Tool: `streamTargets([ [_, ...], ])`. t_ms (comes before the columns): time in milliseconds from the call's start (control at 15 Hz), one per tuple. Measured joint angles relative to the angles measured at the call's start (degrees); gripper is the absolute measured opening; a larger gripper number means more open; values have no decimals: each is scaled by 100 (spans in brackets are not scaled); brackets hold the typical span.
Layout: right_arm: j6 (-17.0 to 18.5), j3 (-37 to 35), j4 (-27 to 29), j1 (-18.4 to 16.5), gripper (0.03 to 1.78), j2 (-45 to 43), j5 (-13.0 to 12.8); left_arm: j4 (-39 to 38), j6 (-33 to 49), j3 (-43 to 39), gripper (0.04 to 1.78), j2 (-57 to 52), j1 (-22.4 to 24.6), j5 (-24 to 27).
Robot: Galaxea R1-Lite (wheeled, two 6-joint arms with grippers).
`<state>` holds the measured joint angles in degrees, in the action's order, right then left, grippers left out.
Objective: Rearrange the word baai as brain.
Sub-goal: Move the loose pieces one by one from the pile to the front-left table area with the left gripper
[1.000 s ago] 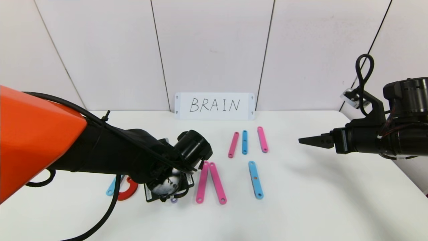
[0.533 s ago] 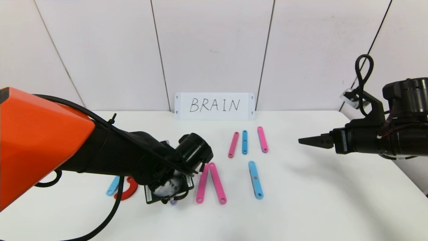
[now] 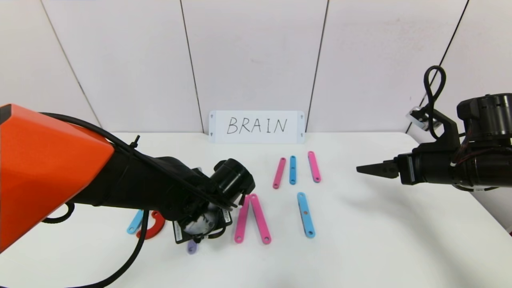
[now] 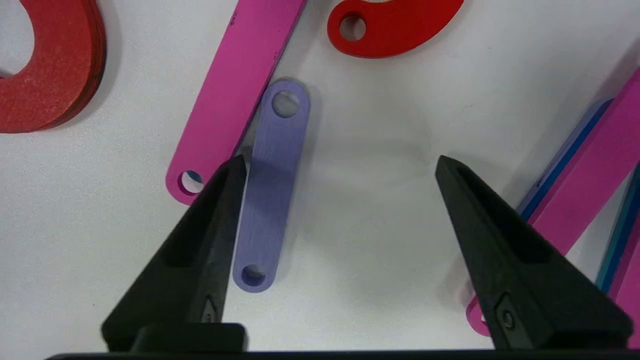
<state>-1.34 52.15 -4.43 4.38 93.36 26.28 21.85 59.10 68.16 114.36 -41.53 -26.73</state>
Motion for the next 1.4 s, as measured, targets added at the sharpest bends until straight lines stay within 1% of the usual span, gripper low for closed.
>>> streamTargets([
  [133,-4,-11,-1,13,174,0,1,-10,2,15,161,0,-20,24],
  [267,-2,-12,0,22,174,2,-2,-7,5,22,172,-2,-33,56],
  [333,-9,-20,0,26,174,2,1,-7,5,23,174,-5,-41,66],
  [533,-11,-22,-1,35,174,9,-2,-7,13,23,174,-13,-63,124],
  [800,-13,-26,-1,41,174,22,-5,-101,21,2,174,-74,-63,446],
  [1400,-39,-39,0,52,174,27,0,-252,-12,6,174,-69,5,458],
])
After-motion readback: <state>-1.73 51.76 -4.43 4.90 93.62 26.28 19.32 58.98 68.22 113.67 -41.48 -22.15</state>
